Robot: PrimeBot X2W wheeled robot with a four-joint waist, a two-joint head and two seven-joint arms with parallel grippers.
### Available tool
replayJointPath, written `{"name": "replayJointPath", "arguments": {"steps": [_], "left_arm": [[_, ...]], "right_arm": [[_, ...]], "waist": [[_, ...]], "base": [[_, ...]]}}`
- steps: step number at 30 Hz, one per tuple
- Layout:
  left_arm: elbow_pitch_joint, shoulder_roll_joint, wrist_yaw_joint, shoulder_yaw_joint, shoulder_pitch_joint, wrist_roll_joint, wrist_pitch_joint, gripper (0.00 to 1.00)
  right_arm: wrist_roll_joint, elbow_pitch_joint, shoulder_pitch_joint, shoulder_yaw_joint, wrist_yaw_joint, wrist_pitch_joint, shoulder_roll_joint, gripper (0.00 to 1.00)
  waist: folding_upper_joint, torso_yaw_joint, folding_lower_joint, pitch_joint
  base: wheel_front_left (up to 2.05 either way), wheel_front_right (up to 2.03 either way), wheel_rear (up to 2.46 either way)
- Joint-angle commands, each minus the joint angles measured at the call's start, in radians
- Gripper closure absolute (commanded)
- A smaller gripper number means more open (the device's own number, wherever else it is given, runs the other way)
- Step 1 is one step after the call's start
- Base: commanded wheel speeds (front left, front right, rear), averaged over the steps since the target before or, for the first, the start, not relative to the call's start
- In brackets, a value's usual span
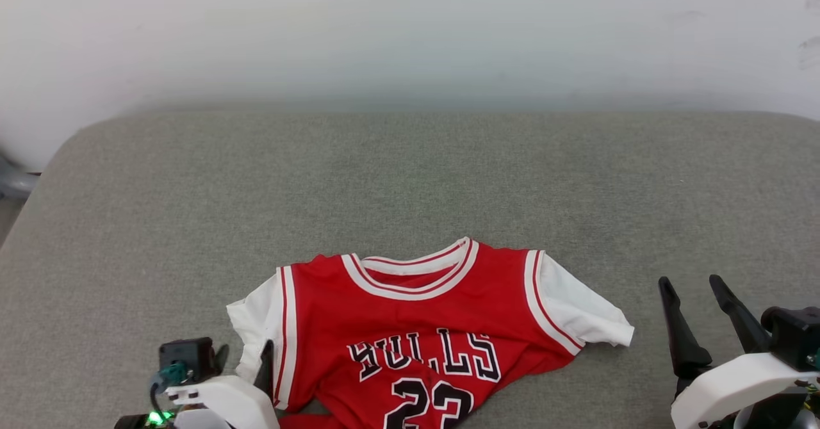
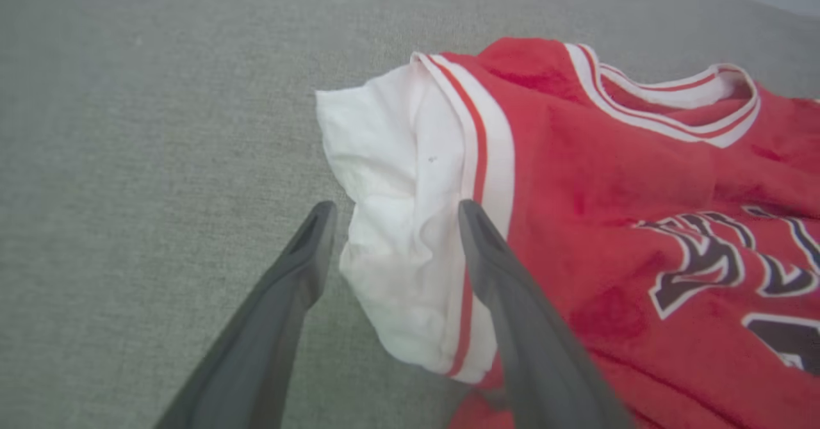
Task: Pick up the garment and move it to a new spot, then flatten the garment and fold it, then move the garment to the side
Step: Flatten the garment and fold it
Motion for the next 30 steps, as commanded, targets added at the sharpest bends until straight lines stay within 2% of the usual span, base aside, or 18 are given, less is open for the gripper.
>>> {"name": "replayJointPath", "arguments": {"steps": [1, 8, 19, 24, 30], "left_arm": [[-0.012, 0.004, 0.005, 0.004, 0.017, 0.003, -0.015, 0.0], [-0.146, 0.036, 0.042, 0.041, 0.051, 0.078, -0.173, 0.0], [-0.348, 0.025, 0.093, 0.067, 0.066, 0.173, -0.213, 0.0], [-0.376, 0.009, 0.1, 0.057, 0.064, 0.195, -0.216, 0.0], [-0.389, -0.019, 0.091, 0.036, 0.034, 0.221, -0.218, 0.0]], "right_arm": [[-0.006, -0.001, -0.009, -0.002, -0.001, 0.002, 0.001, 0.0], [-0.015, -0.012, 0.019, -0.015, -0.001, 0.017, 0.001, 0.0], [-0.018, -0.007, 0.028, -0.032, -0.001, 0.052, 0.001, 0.0], [-0.018, 0.098, 0.017, -0.073, -0.001, 0.169, -0.012, 0.0], [0.059, 0.238, -0.075, -0.069, -0.001, 0.352, -0.094, 0.0]], "waist": [[0.0, -0.007, 0.0, -0.009], [0.0, -0.007, 0.0, -0.042], [0.0, 0.003, 0.0, -0.058], [0.0, 0.011, 0.0, -0.048], [0.0, 0.04, 0.0, -0.012]], "base": [[0.0, 0.0, 0.0], [0.0, 0.0, 0.0], [0.0, 0.0, 0.0], [0.0, 0.0, 0.0], [0.0, 0.0, 0.0]]}}
